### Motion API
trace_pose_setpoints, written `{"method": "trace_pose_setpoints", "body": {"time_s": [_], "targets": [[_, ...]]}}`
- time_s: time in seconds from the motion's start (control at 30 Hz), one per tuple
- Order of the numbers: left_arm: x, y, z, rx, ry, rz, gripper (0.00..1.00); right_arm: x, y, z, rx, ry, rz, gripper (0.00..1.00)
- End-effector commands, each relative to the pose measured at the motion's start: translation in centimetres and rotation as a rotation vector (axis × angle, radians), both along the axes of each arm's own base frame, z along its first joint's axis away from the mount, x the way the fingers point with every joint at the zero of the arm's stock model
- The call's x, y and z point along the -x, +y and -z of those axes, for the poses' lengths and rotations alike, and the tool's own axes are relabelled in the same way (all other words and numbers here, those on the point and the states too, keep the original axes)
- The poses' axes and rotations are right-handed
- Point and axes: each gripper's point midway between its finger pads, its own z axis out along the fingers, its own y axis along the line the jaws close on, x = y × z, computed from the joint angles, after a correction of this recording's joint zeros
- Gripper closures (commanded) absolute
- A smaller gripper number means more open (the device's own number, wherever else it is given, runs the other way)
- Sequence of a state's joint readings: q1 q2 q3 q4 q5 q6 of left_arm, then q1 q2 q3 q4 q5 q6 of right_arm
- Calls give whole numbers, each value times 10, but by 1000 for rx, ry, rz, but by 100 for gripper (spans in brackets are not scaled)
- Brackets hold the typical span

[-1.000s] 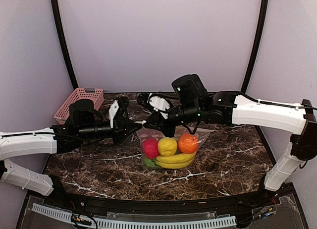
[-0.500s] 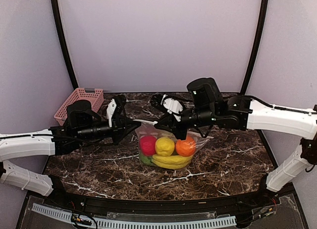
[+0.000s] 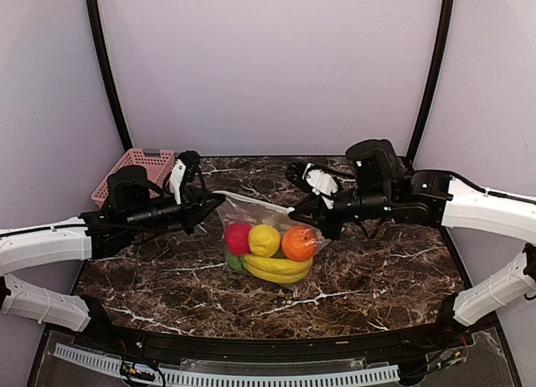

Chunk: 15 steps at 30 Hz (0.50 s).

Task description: Open the zip-top bag and remove the fake food

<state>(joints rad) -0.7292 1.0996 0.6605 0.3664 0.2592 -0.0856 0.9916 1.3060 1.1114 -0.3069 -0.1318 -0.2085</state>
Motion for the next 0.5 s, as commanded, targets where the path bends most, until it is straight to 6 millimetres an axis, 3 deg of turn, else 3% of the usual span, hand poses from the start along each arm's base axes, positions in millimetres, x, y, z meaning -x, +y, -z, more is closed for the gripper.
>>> {"method": "trace_pose_setpoints", "body": {"time_s": [0.0,0.47], "targets": [[-30,36,-1,29,19,-198,99,-1,-35,12,59,39,96,100],[-55,60,7,21,49,-328,99,9,-73,28,96,91,190,100]]}}
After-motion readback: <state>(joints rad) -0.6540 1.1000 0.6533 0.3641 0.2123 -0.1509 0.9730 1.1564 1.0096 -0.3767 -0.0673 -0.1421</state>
